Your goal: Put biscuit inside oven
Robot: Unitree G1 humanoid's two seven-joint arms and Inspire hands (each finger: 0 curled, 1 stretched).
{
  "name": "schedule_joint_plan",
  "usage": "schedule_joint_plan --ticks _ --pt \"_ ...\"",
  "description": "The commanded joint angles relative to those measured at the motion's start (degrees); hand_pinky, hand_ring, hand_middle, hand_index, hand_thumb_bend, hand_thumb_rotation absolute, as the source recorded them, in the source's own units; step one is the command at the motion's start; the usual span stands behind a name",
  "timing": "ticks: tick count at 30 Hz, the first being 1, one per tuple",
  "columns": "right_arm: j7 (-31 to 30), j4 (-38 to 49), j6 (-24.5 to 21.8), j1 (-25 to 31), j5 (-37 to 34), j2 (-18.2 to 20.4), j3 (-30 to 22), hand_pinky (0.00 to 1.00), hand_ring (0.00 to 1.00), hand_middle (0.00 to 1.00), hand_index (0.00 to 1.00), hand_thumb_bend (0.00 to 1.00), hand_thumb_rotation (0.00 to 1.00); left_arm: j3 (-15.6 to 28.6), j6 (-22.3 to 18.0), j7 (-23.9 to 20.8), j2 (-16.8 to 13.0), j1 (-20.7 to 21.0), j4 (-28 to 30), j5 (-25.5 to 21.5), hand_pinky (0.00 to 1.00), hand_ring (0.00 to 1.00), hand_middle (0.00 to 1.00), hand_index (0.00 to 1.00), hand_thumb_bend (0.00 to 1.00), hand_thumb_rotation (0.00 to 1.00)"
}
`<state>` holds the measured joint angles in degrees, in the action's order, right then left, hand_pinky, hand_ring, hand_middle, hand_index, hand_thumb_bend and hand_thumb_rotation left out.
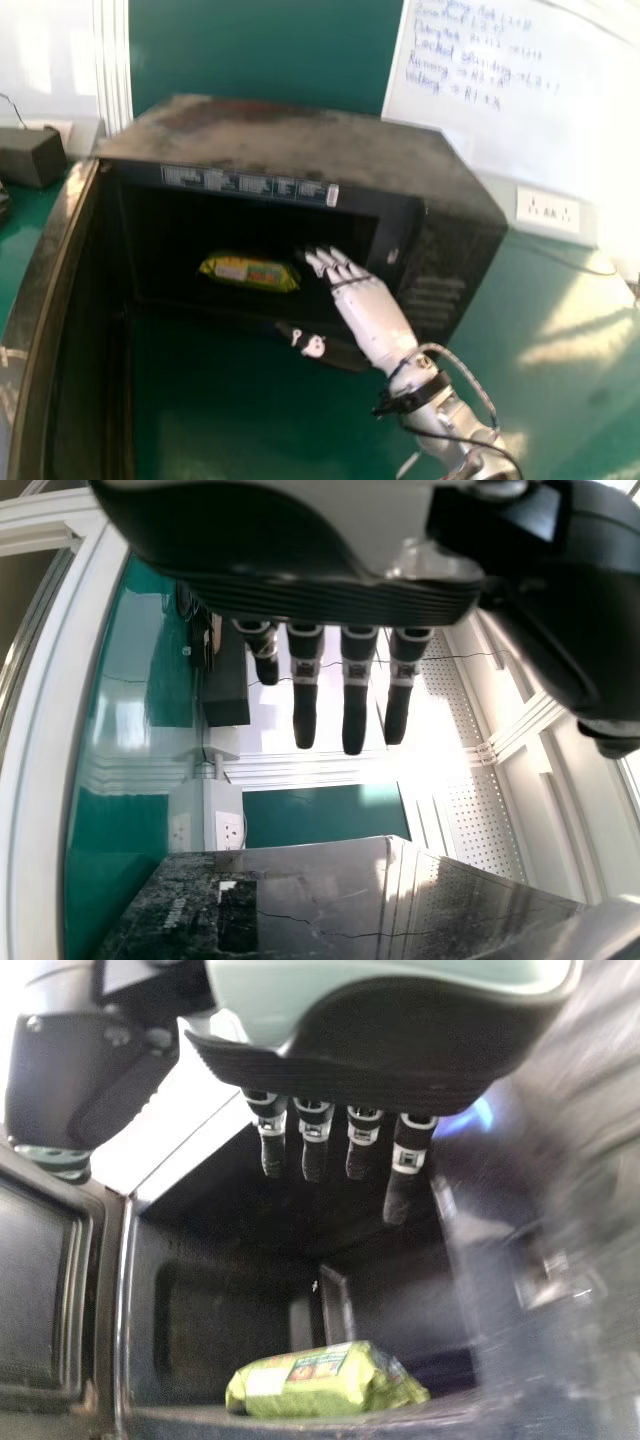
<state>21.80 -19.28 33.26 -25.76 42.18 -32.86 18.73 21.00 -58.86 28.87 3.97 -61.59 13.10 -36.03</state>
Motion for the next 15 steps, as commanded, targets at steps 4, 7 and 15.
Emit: schedule_joint_plan --ticks 4,7,15 --pt "-1.2 5.7 2.9 6.5 -2.2 -2.6 -4.1 0.8 0.99 1.0 0.99 0.87 0.83 -0.2 0.5 -0.4 -0.1 -0.2 0.7 0.3 0.89 0.83 0.85 0.85 0.86 0.7" --pt "-2.2 8.7 4.2 9.8 -3.0 -3.2 -5.9 0.8 0.99 1.0 0.99 0.87 0.83 0.0 0.5 -0.4 -0.2 0.1 0.6 0.1 0.88 0.83 0.85 0.86 0.86 0.71" --pt "-5.7 14.9 8.5 19.1 -8.8 -3.0 -9.7 0.8 0.99 1.0 0.99 0.86 0.84 0.5 0.9 -0.6 -0.7 0.8 0.6 0.5 0.89 0.81 0.84 0.85 0.83 0.72"
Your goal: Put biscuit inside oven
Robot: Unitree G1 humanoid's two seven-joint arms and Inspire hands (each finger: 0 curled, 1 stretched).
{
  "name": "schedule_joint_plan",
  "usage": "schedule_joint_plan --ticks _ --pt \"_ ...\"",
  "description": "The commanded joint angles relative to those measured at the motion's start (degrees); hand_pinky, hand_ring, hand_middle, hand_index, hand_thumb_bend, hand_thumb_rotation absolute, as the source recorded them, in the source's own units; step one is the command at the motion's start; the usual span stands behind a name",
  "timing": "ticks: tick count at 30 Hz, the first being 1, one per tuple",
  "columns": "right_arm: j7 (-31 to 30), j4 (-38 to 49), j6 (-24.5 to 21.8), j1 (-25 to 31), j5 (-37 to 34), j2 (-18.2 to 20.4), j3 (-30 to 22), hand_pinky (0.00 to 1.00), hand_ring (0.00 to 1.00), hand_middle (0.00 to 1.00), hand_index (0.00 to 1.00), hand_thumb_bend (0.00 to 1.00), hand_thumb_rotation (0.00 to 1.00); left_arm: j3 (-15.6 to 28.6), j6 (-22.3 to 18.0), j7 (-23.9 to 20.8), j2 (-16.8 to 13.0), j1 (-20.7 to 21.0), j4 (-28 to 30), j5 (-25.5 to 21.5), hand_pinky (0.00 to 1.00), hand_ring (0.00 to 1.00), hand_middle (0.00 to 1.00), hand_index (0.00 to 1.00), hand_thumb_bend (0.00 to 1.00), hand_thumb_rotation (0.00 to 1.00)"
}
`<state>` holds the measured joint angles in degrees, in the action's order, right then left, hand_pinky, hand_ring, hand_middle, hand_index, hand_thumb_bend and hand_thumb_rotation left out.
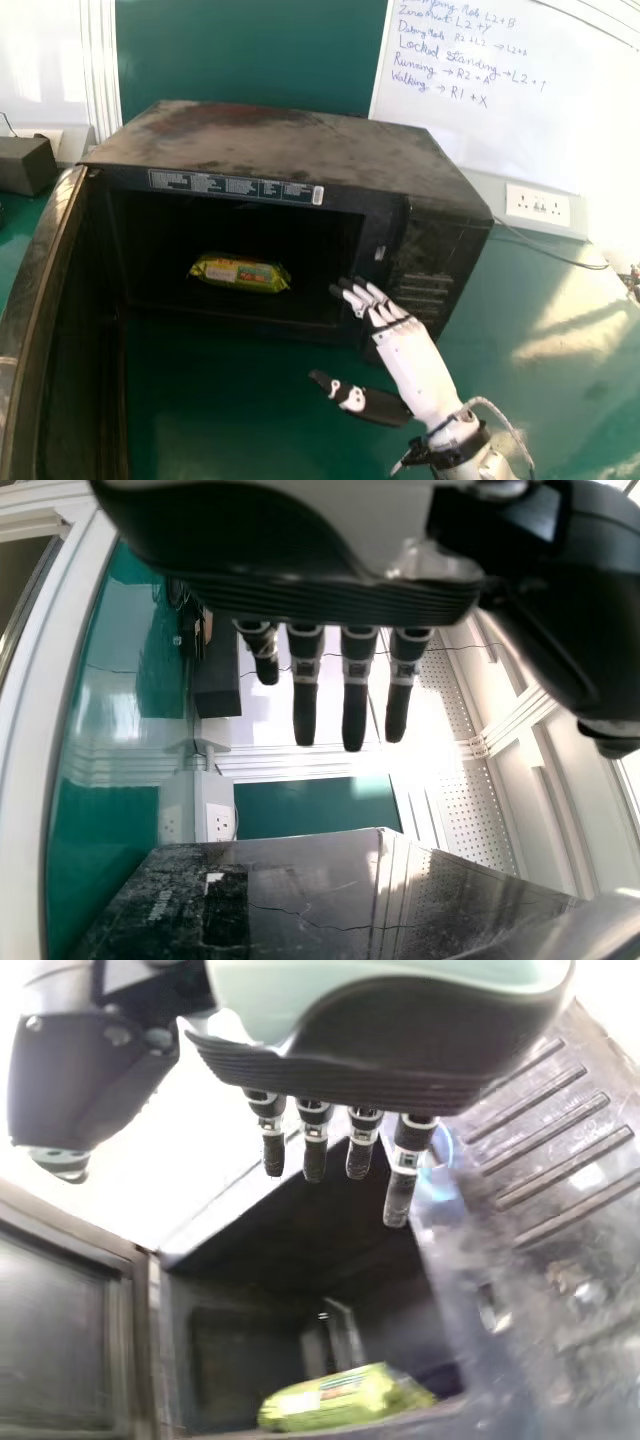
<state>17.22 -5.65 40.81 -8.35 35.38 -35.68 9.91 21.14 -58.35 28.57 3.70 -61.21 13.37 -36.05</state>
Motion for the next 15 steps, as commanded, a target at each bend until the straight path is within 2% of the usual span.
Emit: schedule_joint_plan --ticks 1,3,6,9,10,12,15 --pt "-2.4 2.0 1.2 2.8 -3.7 0.0 -1.1 0.8 0.99 1.0 0.99 0.87 0.84 0.4 0.5 -0.4 -0.4 0.5 0.4 0.6 0.9 0.82 0.85 0.86 0.83 0.71" --pt "-6.0 3.5 1.4 5.1 -9.3 0.2 -1.5 0.79 0.99 1.0 0.99 0.87 0.84 0.5 0.5 -0.6 -0.3 0.7 0.4 0.6 0.9 0.83 0.85 0.87 0.82 0.69" --pt "-12.5 2.5 4.4 7.3 -21.3 -0.1 -1.2 0.79 0.99 1.0 0.99 0.88 0.83 0.4 0.7 -0.5 -0.5 0.8 0.5 -0.1 0.86 0.82 0.85 0.88 0.77 0.74" --pt "-26.0 -0.3 6.1 8.2 -44.4 0.5 1.0 0.79 0.99 1.0 0.98 0.89 0.84 0.3 0.8 -0.3 -0.5 0.7 0.6 -0.2 0.91 0.85 0.87 0.88 0.76 0.74" --pt "-31.1 -0.2 4.5 8.8 -51.7 0.7 1.0 0.79 0.98 1.0 0.98 0.89 0.84 0.3 1.0 -0.4 -0.5 0.6 0.8 -0.2 0.9 0.88 0.89 0.89 0.76 0.75" --pt "-39.9 0.5 -1.1 10.0 -63.9 1.8 -0.9 0.8 0.98 1.0 0.98 0.89 0.83 0.1 1.3 -0.6 -0.4 0.2 1.3 -0.1 0.94 0.95 0.94 0.94 0.76 0.85" --pt "-47.4 -1.1 -6.7 10.6 -74.1 4.0 -4.9 0.79 0.98 1.0 0.98 0.88 0.84 0.4 1.4 -1.0 -0.1 -0.2 1.7 0.8 0.98 0.99 0.97 0.98 0.8 0.96"
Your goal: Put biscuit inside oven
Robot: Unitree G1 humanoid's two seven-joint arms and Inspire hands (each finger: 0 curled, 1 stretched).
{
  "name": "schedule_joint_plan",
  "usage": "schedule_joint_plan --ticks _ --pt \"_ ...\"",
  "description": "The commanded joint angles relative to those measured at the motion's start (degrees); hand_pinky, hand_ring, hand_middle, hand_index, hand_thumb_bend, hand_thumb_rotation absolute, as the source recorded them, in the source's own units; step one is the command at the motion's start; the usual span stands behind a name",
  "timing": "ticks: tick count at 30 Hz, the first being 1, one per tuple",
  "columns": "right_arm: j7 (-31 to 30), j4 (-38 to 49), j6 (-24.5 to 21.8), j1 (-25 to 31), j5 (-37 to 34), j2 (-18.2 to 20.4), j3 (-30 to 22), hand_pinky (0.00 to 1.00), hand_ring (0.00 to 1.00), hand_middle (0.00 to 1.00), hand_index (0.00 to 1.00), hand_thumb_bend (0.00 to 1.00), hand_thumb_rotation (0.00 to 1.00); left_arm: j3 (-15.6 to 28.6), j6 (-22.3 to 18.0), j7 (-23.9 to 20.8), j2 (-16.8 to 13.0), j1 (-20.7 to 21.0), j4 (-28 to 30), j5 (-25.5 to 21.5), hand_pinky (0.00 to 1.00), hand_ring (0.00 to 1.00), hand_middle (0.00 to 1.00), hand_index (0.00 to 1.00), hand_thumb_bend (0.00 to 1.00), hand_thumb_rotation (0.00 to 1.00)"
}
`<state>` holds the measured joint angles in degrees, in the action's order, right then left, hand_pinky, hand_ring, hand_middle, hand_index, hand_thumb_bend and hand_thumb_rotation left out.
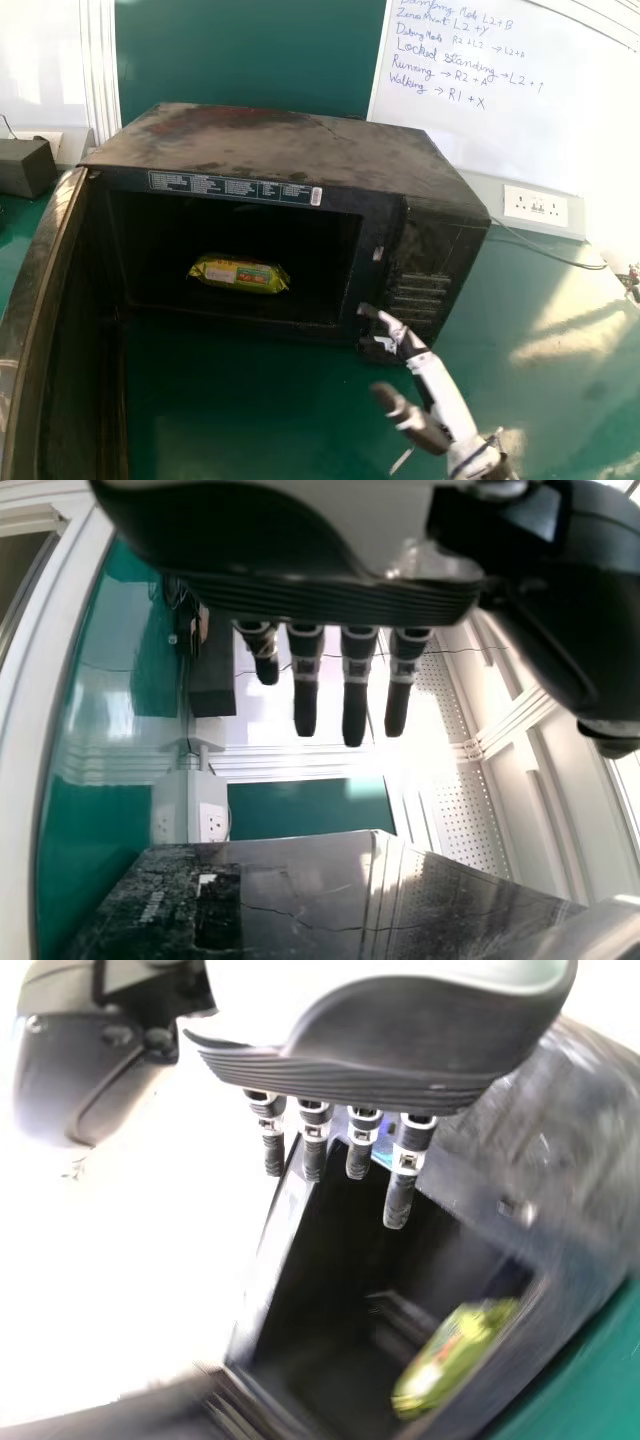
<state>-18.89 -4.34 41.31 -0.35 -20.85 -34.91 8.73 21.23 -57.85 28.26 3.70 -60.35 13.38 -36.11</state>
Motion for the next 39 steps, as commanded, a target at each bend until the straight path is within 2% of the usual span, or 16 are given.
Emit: schedule_joint_plan --ticks 1,4,7,11,16,22,26,30,34,39 --pt "-12.6 -2.5 -9.3 3.0 -20.4 3.5 -5.1 0.79 0.98 1.0 0.98 0.88 0.84 0.4 0.8 -0.7 0.1 -1.1 1.6 1.3 0.98 0.99 0.97 0.98 0.8 0.96" --pt "-15.5 -0.5 -17.1 4.6 -26.5 2.9 -8.8 0.8 0.99 1.0 0.99 0.87 0.82 -0.3 1.1 -0.5 0.0 -1.4 1.9 1.0 0.99 0.98 0.96 0.98 0.85 0.91" --pt "-16.5 2.9 -25.0 7.2 -29.3 2.0 -12.6 0.81 0.99 1.0 0.98 0.86 0.82 -0.1 1.1 -0.5 0.2 -1.4 1.9 1.3 1.0 0.97 0.96 0.95 0.88 0.88" --pt "-18.8 5.8 -31.4 10.7 -29.4 2.4 -17.6 0.8 0.99 1.0 0.99 0.86 0.82 0.1 0.9 -0.4 -0.1 -1.0 1.3 1.4 1.0 1.0 0.99 0.98 0.81 0.94" --pt "-17.3 9.2 -40.1 13.0 -31.0 3.9 -22.9 0.8 0.98 1.0 0.99 0.89 0.85 0.1 1.0 -0.7 0.2 -0.9 1.5 1.7 1.0 1.0 0.99 0.97 0.83 0.93" --pt "-9.7 13.3 -52.9 14.3 -34.9 5.3 -28.4 0.8 0.99 1.0 0.99 0.86 0.84 0.7 0.0 -0.7 0.0 -0.2 1.1 2.7 1.0 0.99 0.97 0.95 0.87 0.89" --pt "-6.9 12.7 -55.2 12.9 -33.3 7.2 -30.8 0.79 0.98 1.0 0.97 0.87 0.84 1.3 -1.1 -0.9 -0.1 0.6 0.5 3.5 1.0 0.99 0.97 0.95 0.85 0.86" --pt "-5.7 11.1 -55.4 11.5 -30.5 8.6 -32.1 0.78 0.97 1.0 0.96 0.87 0.81 1.3 -3.5 -0.7 -0.3 2.0 -0.7 3.5 1.0 1.0 0.99 0.95 0.82 0.88" --pt "-4.3 10.5 -56.5 10.5 -28.8 9.9 -32.8 0.77 0.94 0.97 0.93 0.91 0.8 1.4 -4.9 -1.8 0.4 2.4 -0.7 5.7 1.0 1.0 0.98 0.94 0.8 0.86" --pt "-3.2 10.5 -57.4 9.4 -27.5 11.4 -33.6 0.79 0.94 0.97 0.92 0.93 0.75 1.3 -7.8 -1.5 -0.8 2.8 -2.0 7.4 1.0 1.0 0.98 0.93 0.79 0.86"
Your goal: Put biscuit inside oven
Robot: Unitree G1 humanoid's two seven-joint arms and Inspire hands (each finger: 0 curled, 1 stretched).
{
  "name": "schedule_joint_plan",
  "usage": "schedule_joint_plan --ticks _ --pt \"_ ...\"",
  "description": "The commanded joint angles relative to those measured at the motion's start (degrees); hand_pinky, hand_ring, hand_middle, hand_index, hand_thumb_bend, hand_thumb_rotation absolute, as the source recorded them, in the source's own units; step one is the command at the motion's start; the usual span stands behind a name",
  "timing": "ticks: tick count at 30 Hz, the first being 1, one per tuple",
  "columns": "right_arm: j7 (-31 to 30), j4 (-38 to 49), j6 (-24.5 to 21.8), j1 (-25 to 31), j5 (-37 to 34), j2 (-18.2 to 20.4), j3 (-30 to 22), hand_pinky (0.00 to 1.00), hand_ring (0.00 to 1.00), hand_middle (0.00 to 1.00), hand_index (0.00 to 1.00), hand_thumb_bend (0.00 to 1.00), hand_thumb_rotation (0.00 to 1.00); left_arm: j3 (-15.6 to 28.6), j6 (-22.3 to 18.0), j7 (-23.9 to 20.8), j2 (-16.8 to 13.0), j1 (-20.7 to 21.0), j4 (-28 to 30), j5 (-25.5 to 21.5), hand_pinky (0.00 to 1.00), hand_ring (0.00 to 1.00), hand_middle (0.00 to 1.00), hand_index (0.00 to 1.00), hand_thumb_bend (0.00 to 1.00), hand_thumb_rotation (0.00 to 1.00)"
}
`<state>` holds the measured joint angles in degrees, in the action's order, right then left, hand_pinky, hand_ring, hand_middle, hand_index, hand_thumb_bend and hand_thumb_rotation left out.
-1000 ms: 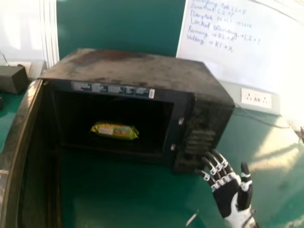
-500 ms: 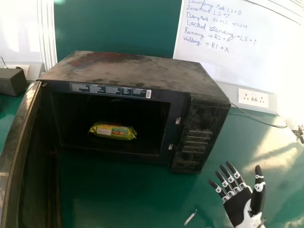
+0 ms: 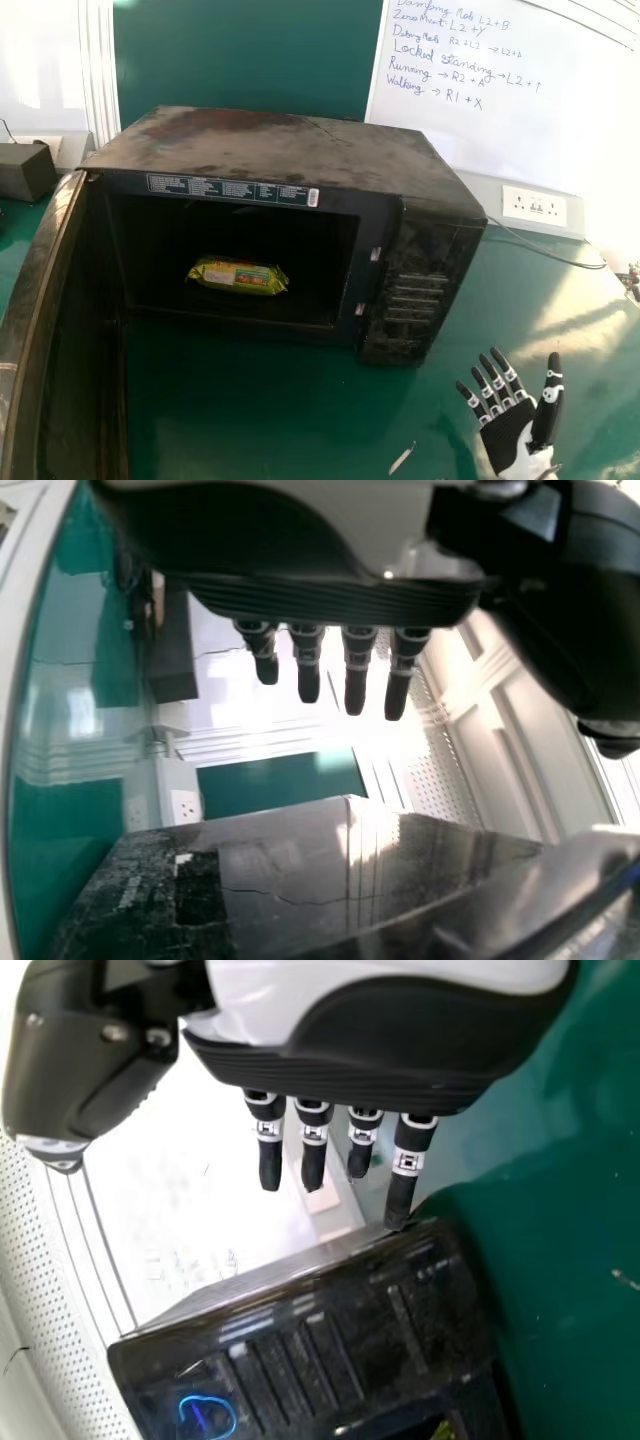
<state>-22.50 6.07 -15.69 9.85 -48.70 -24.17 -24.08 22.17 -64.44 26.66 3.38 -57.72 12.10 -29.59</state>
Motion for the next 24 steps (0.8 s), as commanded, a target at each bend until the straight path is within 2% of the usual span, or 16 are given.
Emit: schedule_joint_plan --ticks 1,5,11,16,24 --pt "0.3 0.0 -0.5 -0.9 0.7 0.8 -0.9 0.78 0.94 0.96 0.91 0.93 0.75 0.4 -1.7 -0.2 -0.4 0.2 -0.6 1.6 1.0 1.0 0.98 0.94 0.78 0.85" --pt "-0.3 -0.9 -0.3 -1.3 2.0 1.4 -1.1 0.8 0.93 0.96 0.9 0.93 0.76 0.4 -4.3 -0.3 -1.1 0.1 -0.8 4.1 1.0 1.0 0.99 0.95 0.78 0.86" --pt "0.3 -0.5 -0.8 -1.7 3.5 2.2 -1.0 0.81 0.94 0.96 0.88 0.87 0.71 -0.7 -7.0 0.1 -4.9 -0.3 -1.7 5.4 1.0 1.0 0.99 0.94 0.78 0.85" --pt "0.1 -0.5 -0.7 -1.4 4.4 3.0 -1.1 0.79 0.93 0.95 0.86 0.86 0.69 -0.7 -6.4 -0.9 -7.1 -0.8 1.3 8.0 1.0 1.0 0.99 0.94 0.77 0.85" --pt "0.1 -0.4 -1.1 -1.6 5.2 3.6 -1.3 0.81 0.91 0.92 0.84 0.9 0.7 -0.2 -4.2 -2.6 -10.2 0.5 4.8 10.5 1.0 1.0 0.99 0.94 0.78 0.84"
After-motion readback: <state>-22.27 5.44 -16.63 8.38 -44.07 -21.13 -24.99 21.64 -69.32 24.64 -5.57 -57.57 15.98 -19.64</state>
